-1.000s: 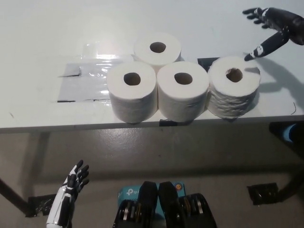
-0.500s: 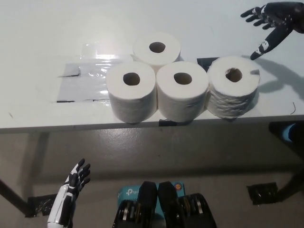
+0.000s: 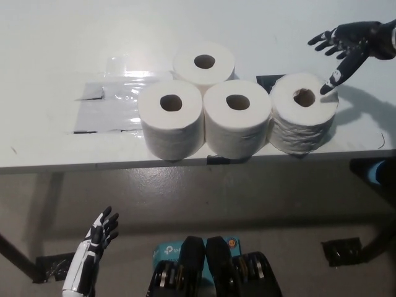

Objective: A few rolls of toilet paper are kept infront of the robot and the robot uses its right hand to lift one of the rolls and and places it on top of the other rolls to stack it.

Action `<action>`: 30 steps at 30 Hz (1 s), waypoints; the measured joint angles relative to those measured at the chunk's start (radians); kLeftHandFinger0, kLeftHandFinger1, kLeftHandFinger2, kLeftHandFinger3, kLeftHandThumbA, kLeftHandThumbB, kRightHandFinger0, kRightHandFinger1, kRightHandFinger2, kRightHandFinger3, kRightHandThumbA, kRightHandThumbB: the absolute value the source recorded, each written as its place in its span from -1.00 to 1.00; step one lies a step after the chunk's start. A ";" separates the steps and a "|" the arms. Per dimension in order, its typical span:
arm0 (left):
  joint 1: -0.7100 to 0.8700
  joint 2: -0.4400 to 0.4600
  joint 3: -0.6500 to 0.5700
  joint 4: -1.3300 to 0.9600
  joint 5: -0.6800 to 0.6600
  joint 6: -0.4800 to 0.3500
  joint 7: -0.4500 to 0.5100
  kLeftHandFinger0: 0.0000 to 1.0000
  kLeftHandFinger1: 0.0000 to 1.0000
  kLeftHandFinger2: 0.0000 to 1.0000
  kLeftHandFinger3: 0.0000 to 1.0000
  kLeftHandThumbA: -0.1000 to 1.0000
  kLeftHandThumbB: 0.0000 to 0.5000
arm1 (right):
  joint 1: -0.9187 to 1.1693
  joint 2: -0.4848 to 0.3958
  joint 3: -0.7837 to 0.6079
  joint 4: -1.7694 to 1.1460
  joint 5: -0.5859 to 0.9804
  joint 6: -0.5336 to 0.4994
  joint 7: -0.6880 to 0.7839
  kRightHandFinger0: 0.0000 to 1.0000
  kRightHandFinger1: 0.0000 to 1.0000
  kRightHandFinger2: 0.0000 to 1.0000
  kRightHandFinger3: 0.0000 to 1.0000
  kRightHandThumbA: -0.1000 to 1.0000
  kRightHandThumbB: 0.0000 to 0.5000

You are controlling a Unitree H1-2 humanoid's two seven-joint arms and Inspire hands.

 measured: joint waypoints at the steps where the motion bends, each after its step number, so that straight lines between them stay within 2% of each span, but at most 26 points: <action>1: 0.000 0.000 0.000 0.000 0.001 0.000 0.000 1.00 1.00 1.00 1.00 1.00 -0.67 | -0.004 0.005 0.000 0.016 -0.003 -0.007 0.000 1.00 1.00 1.00 1.00 1.00 0.33; 13: 0.001 0.000 -0.001 -0.005 0.007 0.000 0.000 1.00 1.00 1.00 1.00 1.00 -0.65 | -0.045 0.041 -0.008 0.100 -0.022 -0.056 -0.014 1.00 1.00 1.00 1.00 0.97 0.45; 20: 0.001 0.000 -0.001 -0.010 0.009 0.000 0.000 1.00 1.00 1.00 1.00 1.00 -0.70 | -0.045 0.053 -0.021 0.114 -0.030 -0.056 -0.031 1.00 1.00 1.00 1.00 1.00 0.37; 22: 0.002 0.000 -0.002 -0.010 0.010 0.000 0.000 1.00 1.00 1.00 1.00 1.00 -0.68 | -0.045 0.054 -0.021 0.114 -0.034 -0.057 -0.033 1.00 1.00 1.00 1.00 1.00 0.42; 28: 0.002 0.000 -0.002 -0.010 0.012 0.000 0.000 1.00 1.00 1.00 1.00 1.00 -0.69 | -0.047 0.062 -0.021 0.125 -0.046 -0.058 -0.037 1.00 1.00 1.00 1.00 0.98 0.39; 30: 0.002 0.000 -0.002 -0.011 0.012 0.000 0.000 1.00 1.00 1.00 1.00 1.00 -0.68 | -0.047 0.065 -0.020 0.132 -0.051 -0.059 -0.038 1.00 1.00 1.00 1.00 1.00 0.32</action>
